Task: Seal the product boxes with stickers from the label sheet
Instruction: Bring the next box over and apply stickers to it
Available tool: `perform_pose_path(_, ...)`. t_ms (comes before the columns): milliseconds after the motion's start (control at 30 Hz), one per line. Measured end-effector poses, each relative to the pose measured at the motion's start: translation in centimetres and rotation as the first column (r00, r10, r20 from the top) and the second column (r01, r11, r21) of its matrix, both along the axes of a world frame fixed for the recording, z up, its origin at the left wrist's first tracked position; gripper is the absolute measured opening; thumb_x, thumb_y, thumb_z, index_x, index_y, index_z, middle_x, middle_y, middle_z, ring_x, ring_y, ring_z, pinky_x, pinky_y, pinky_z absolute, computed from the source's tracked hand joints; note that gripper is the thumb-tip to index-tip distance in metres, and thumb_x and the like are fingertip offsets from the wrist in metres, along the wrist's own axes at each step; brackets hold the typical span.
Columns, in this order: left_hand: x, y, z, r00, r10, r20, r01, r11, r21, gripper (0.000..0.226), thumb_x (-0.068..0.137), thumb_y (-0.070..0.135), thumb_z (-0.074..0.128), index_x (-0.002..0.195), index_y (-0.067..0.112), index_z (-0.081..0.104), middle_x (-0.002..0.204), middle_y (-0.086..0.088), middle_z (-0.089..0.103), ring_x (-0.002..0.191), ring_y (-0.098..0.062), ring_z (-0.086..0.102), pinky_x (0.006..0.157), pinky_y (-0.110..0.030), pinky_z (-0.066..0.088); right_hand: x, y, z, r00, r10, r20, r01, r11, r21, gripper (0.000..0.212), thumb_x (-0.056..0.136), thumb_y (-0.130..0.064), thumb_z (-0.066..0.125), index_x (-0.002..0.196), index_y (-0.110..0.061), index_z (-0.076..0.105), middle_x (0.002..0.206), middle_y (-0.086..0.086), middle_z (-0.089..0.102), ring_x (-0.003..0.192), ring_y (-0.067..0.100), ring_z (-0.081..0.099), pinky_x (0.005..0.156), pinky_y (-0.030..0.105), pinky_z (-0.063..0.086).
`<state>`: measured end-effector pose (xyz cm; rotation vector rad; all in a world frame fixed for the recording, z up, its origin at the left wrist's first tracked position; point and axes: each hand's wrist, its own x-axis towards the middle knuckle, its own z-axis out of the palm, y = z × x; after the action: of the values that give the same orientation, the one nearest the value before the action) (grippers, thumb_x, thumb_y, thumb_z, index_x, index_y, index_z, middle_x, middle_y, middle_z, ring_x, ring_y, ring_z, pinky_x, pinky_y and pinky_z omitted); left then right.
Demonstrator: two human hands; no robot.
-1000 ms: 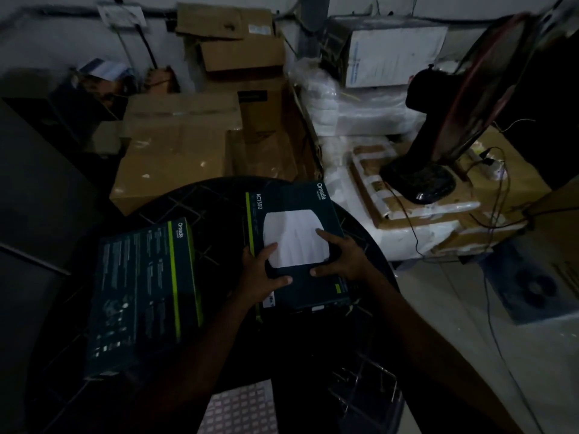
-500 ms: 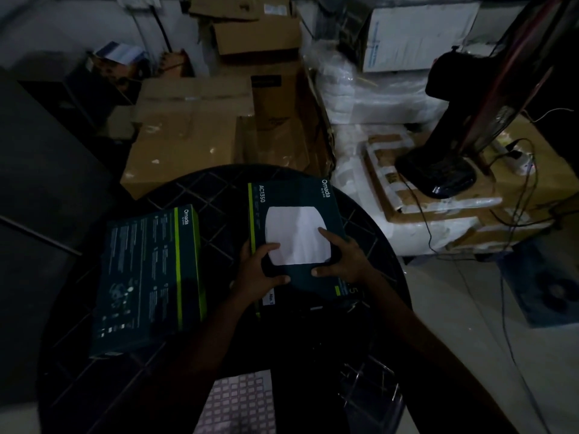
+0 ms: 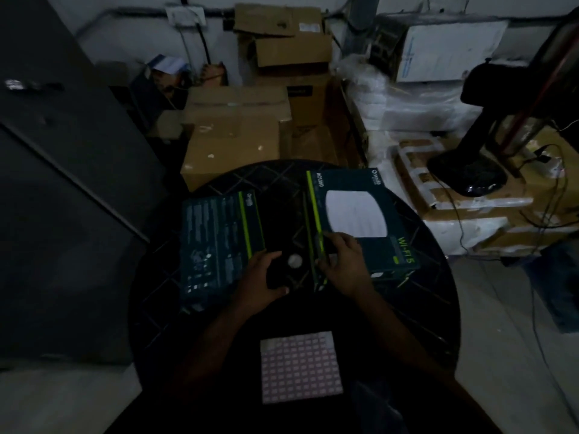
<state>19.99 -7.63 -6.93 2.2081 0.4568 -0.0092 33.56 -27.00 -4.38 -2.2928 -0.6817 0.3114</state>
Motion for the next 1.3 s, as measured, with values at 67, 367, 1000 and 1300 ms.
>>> perform_pose_path(67,-4.0,2.5,-0.5,1.0,0.011,-0.009,-0.01,0.999,0.037,0.084,0.075,0.029,0.085,0.146,0.026,0.041,0.152,-0.006,0.034,0.141,-0.022,0.033,0.11,-0.025,0.03,-3.6,2.6,-0.7,0.999,0.032,-0.007,-0.032,0.998,0.048,0.058,0.083,-0.021,0.077,0.136,-0.017,0.055,0.132,0.013,0.049,0.119,0.03,0.053,0.097,0.026,0.042)
perform_pose_path(367,-14.3,11.9,-3.7,0.918,0.146,-0.368,-0.037,0.957,0.288,0.095,0.074,0.05,0.079,0.153,0.033,0.028,0.164,-0.014,0.003,0.148,-0.044,0.009,0.118,-0.046,0.021,-12.1,9.6,-7.1,0.962,0.2,-0.186,-0.238,0.947,-0.217,0.076,0.083,-0.034,0.075,0.15,-0.035,0.039,0.154,0.022,0.025,0.139,0.048,0.031,0.115,0.05,0.035)
perform_pose_path(1000,-13.0,11.8,5.5,0.918,0.338,0.207,-0.361,0.929,0.087,0.102,0.057,0.025,0.089,0.143,0.045,0.038,0.143,-0.012,0.029,0.136,-0.031,0.026,0.112,-0.04,0.031,-11.7,13.9,4.3,0.986,0.117,0.121,-0.095,0.981,-0.171,0.103,0.06,-0.043,0.087,0.145,-0.055,0.03,0.134,0.016,0.026,0.127,0.038,0.029,0.104,0.054,0.042)
perform_pose_path(1300,-12.4,8.9,11.9,0.91,0.201,0.363,-0.315,0.905,0.286,0.098,0.065,0.039,0.083,0.148,0.049,0.031,0.114,-0.002,0.03,0.118,-0.028,0.034,0.102,-0.035,0.039,-10.8,8.6,11.9,0.959,0.053,0.279,-0.009,0.988,-0.157,0.085,0.071,-0.046,0.085,0.143,-0.048,0.041,0.108,0.009,0.033,0.106,0.036,0.043,0.095,0.042,0.044)
